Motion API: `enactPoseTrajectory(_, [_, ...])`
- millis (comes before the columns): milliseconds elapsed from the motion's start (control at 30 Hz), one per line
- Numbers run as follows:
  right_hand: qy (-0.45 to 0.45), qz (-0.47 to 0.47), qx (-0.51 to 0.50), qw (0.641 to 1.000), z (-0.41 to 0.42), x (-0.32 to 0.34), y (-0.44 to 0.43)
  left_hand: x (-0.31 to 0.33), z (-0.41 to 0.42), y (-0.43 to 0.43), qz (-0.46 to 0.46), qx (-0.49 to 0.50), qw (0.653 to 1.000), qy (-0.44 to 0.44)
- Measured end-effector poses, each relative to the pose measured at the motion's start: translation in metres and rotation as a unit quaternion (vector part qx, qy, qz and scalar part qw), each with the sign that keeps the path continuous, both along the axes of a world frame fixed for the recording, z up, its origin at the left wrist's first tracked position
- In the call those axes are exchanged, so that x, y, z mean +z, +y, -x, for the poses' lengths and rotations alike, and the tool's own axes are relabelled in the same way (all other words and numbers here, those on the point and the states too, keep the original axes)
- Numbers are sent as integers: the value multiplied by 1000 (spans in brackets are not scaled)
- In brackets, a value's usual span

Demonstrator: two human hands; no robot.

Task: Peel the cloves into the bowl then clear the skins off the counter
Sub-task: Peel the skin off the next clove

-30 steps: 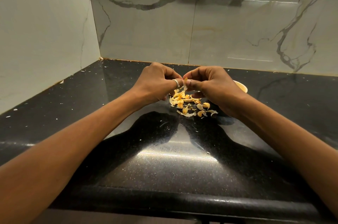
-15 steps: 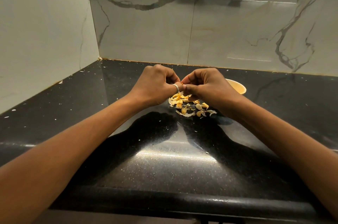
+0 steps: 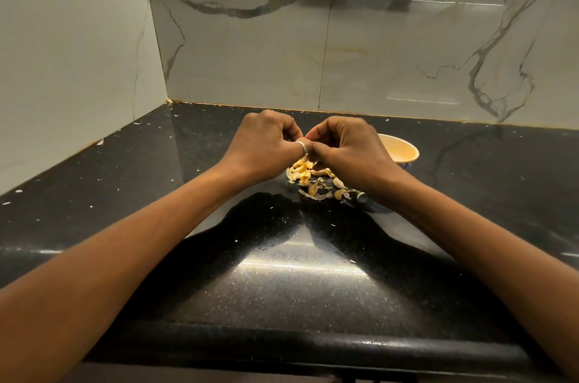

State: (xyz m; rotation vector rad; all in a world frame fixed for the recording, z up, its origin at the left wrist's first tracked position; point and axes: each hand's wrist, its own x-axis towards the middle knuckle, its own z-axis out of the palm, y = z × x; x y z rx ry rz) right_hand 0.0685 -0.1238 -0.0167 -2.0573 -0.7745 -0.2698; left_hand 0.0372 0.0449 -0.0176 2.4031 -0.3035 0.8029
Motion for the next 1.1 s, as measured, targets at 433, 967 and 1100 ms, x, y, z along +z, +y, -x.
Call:
enactPoseTrajectory(433, [-36,-11,-26,999,0,0,1,-2,3,-1,-1,15,999,33])
enactPoseTrajectory(967, [-59,0,-44,997,-5,1,0,-1,0,-1,-13,-28,1000,2])
enactPoseTrajectory(1100, [-75,12,-57,996,-7,1,-1,0,-1,1,-13,-25,1000,-6])
